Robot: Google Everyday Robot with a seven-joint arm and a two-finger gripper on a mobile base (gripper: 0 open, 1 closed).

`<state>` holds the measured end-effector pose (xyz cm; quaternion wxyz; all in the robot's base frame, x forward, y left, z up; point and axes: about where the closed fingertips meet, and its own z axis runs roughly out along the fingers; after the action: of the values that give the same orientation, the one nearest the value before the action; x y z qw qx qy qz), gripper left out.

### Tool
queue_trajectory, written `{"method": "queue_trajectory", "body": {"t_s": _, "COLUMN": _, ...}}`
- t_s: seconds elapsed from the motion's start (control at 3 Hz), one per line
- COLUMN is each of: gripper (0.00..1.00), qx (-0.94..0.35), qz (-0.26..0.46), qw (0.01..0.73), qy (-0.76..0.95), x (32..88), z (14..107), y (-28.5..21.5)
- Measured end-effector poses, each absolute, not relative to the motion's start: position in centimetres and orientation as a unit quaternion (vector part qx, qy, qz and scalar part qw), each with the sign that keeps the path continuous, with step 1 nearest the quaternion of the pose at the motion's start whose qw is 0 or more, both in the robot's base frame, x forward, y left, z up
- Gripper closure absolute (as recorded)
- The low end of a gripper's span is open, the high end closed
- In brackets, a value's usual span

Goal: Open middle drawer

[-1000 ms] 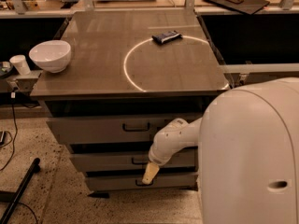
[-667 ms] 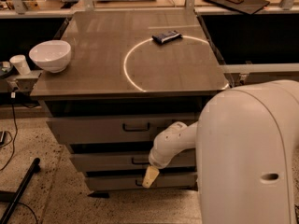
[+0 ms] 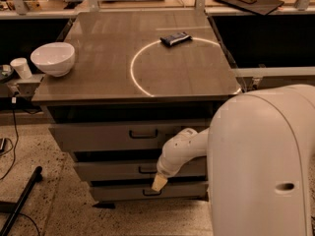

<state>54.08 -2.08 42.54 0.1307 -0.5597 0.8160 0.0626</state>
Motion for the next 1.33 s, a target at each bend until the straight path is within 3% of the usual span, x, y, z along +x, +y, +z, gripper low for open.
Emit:
{"method": "queue_trajectory", "body": {"t_s": 1.0, "gripper": 0.96, "qx": -0.56, "qz": 0.063, "qw": 0.131, "qy": 0.816, "x": 54.08, "z": 42.54, "y": -2.08}}
{"method": "queue_trajectory", "body": {"t_s": 1.33, "gripper": 1.0, "qx": -0.56, "qz": 0.063, "qw": 0.131, "qy": 0.816, "x": 54.08, "z": 42.55, "y": -2.08}}
